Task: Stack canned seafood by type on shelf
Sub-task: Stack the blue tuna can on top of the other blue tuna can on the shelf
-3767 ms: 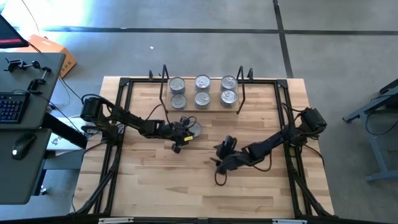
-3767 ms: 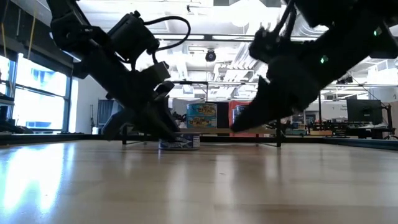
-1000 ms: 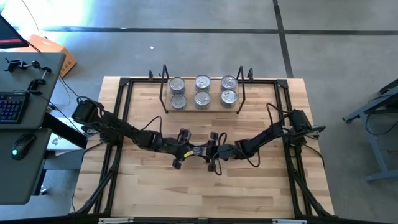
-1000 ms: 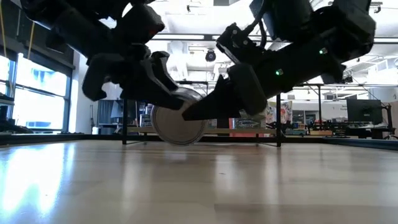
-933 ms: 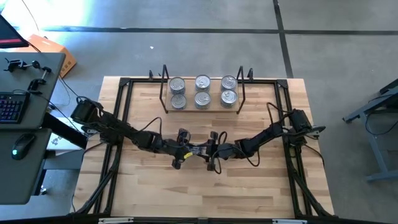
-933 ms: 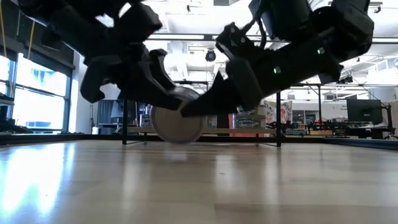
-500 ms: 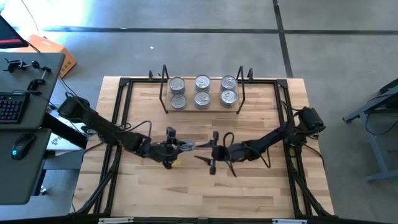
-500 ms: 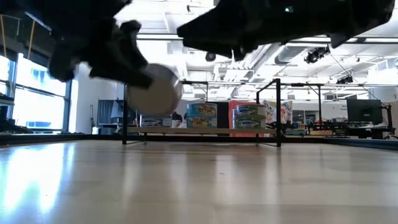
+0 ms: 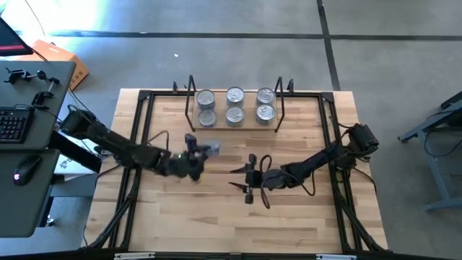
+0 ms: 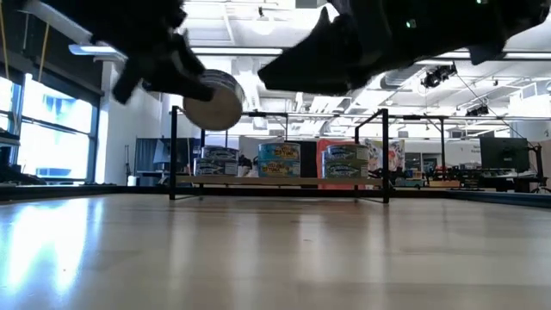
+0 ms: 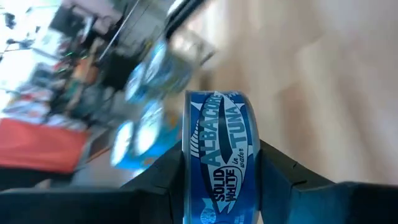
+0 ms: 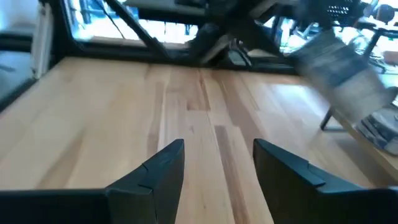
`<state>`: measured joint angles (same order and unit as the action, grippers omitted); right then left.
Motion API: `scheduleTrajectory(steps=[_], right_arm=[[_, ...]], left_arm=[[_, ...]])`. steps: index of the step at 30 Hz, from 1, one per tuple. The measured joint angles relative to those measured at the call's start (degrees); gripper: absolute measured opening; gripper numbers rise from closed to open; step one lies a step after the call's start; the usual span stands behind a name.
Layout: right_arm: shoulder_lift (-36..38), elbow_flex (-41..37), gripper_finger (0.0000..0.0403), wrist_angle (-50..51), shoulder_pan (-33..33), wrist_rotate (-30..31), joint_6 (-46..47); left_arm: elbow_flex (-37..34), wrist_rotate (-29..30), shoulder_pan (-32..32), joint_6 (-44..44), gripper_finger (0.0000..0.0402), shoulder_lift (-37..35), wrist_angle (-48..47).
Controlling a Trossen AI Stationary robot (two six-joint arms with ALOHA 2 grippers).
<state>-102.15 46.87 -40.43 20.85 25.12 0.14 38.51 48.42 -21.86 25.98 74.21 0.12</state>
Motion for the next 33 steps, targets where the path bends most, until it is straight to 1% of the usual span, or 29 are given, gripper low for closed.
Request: scheduleTrajectory(steps=[2, 4, 6, 8, 11, 15, 17, 21, 29, 33], right_arm=[[-0.1, 0.0, 0.0183, 1.2, 0.4, 1.5, -0.2], [-0.1, 0.0, 0.0183, 1.3, 0.5, 1.8, 0.5], [-0.1, 0.0, 0.0183, 1.9, 0.5, 1.8, 2.0], [-0.1, 0.0, 0.0183, 2.2, 0.5, 1.8, 2.7], [-0.1, 0.0, 0.0183, 2.5, 0.4, 1.8, 2.9], [-0.1, 0.0, 0.0183, 2.8, 0.5, 1.8, 3.0], [-0.1, 0.0, 0.0183, 3.1, 0.5, 1.8, 3.1], [-0.1, 0.0, 0.0183, 3.5, 0.4, 1.8, 4.3], [-0.1, 0.0, 0.0183, 3.9, 0.4, 1.8, 4.6], [-0.2, 0.0, 0.0183, 4.1, 0.4, 1.8, 4.6]], left_arm=[[0.0, 0.1, 3.9, 5.0, 0.0121, -0.1, 1.1], [0.3, -1.4, 8.6, 9.2, 0.0121, 0.2, 2.0], [0.1, -2.0, 13.8, 12.1, 0.0121, 1.5, 1.6], [0.0, -2.0, 18.4, 14.5, 0.0121, 2.6, 3.2], [0.3, -3.2, 23.9, 16.9, 0.0121, 3.6, 5.3], [0.1, -6.1, 29.1, 17.8, 0.0126, 5.4, 4.3], [0.2, -8.1, 30.6, 17.8, 0.0143, 6.1, 4.6], [0.2, -8.7, 31.7, 17.8, 0.0174, 8.0, 3.8], [0.2, -8.6, 31.5, 18.2, 0.0190, 8.5, 3.5], [0.2, -7.3, 31.5, 18.2, 0.0210, 8.1, 2.1]])
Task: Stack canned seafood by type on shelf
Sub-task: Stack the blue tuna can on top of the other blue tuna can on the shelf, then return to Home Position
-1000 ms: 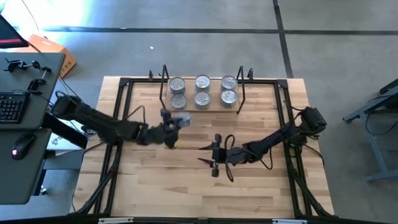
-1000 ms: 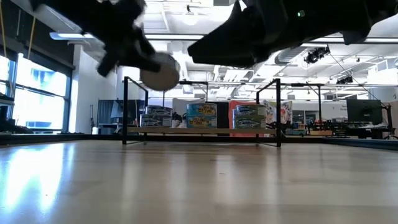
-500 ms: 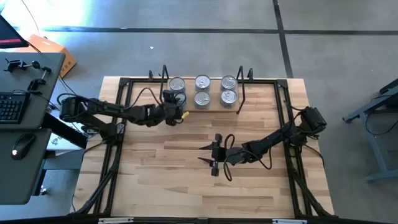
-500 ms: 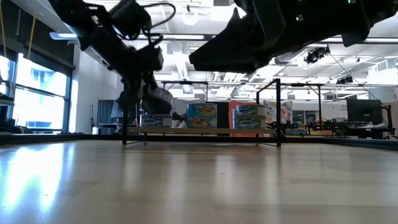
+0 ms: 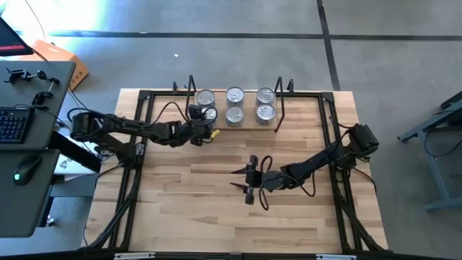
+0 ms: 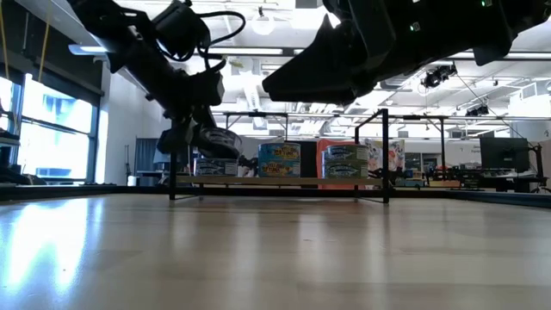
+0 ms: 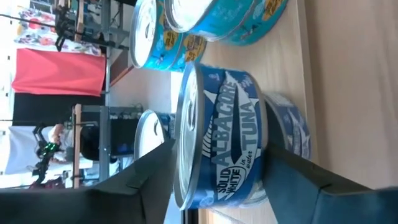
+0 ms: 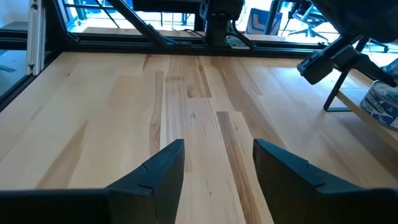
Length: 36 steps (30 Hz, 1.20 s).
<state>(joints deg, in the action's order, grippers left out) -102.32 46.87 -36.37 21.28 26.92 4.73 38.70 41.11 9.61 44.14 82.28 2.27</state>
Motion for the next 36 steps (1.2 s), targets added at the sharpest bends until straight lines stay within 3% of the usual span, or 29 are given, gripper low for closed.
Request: scheduleTrajectory(steps=[11, 25, 28, 32, 36], right_arm=[[0.0, 0.0, 0.0183, 0.5, -0.2, 0.0, 0.7], [0.0, 0.0, 0.0183, 0.4, -0.7, -0.1, 1.5], [0.0, 0.0, 0.0183, 0.4, -1.0, 0.0, 2.2], [0.0, 0.0, 0.0183, 0.0, -1.5, 0.0, 2.5], [0.0, 0.0, 0.0183, -0.7, -1.8, 0.0, 2.6]], left_arm=[[0.0, 0.7, -1.5, 0.0, 0.0259, -3.9, -5.1], [0.0, 3.7, -3.6, -2.2, 0.0264, -12.3, -6.6], [0.0, 0.1, -5.1, -8.7, 0.0264, -13.2, -6.4], [0.0, -13.3, -5.6, -19.0, 0.0263, -12.4, -6.7], [0.0, -21.4, -5.3, -27.8, 0.0244, -8.3, -6.6]])
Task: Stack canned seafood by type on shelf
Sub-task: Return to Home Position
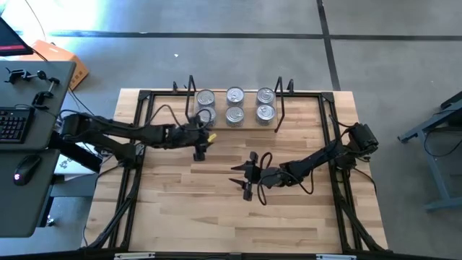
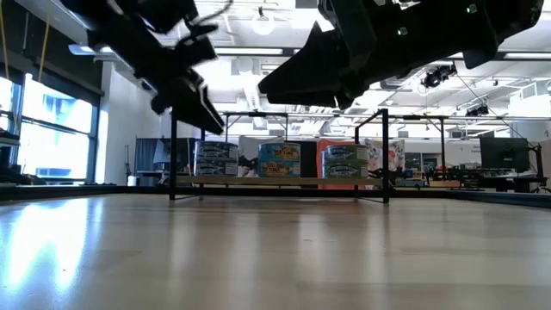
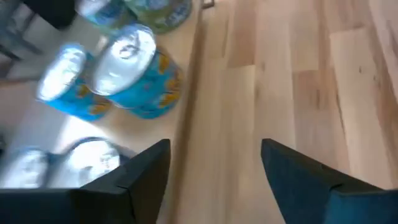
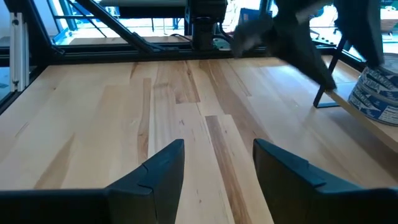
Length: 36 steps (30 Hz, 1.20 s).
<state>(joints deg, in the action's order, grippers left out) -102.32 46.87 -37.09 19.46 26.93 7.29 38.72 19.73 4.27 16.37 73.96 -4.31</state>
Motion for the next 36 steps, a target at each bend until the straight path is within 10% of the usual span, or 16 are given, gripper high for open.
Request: scheduleTrajectory(steps=[10, 22, 36], right_arm=[[0.0, 0.0, 0.0183, 0.2, 0.0, 0.0, 1.6], [1.7, 0.0, 0.0183, -0.2, 0.7, 0.1, 1.8], [29.6, 0.1, 0.0175, 37.2, 1.9, 9.0, 11.5]], left_arm=[[-0.1, 10.2, 3.3, -1.9, 0.0161, 12.3, 7.1], [-0.1, 10.8, 5.3, -2.2, 0.0131, 10.9, 3.8], [5.5, 10.9, -9.7, -14.7, 0.0131, -3.1, -10.1]])
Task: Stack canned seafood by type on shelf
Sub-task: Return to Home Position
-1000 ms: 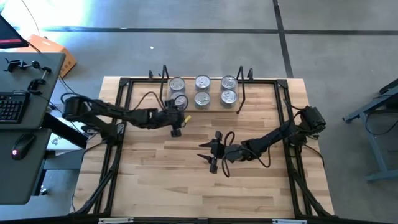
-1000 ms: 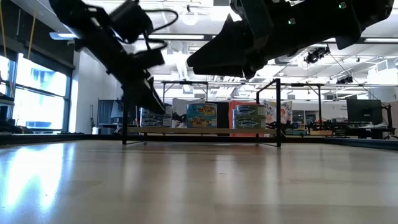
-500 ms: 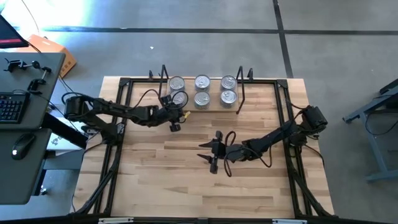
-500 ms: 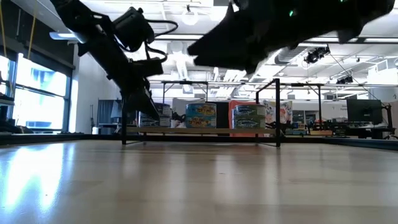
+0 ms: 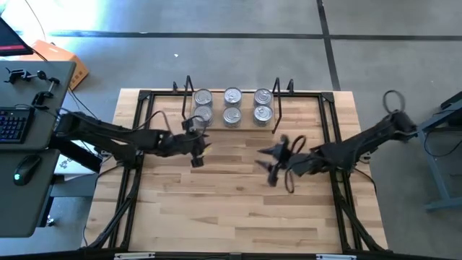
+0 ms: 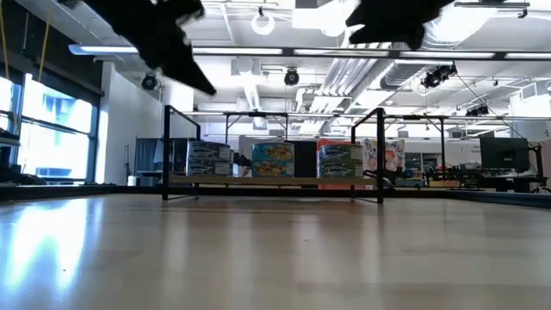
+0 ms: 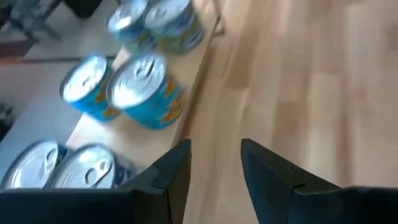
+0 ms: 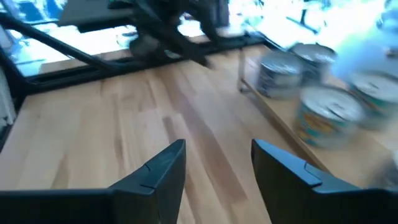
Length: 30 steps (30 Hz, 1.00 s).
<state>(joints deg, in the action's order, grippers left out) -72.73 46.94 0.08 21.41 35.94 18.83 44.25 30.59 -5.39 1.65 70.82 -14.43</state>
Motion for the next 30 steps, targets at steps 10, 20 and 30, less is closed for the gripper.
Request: scheduleTrajectory(steps=[10, 20, 30], right_arm=[[16.7, -0.4, 0.0165, 33.5, -1.1, -16.2, 21.4], [14.9, -20.8, 0.0164, -7.0, 9.7, -19.8, 16.3], [0.6, -35.4, 0.0164, -60.9, 0.9, -17.2, -10.0]], left_arm=[[-0.7, -1.8, -14.0, -18.6, 0.0131, -10.1, -7.0], [-15.6, 2.8, -29.6, -32.3, 0.0131, -10.0, 15.4], [-35.0, -5.1, -26.0, -16.4, 0.0131, -3.1, 70.7]])
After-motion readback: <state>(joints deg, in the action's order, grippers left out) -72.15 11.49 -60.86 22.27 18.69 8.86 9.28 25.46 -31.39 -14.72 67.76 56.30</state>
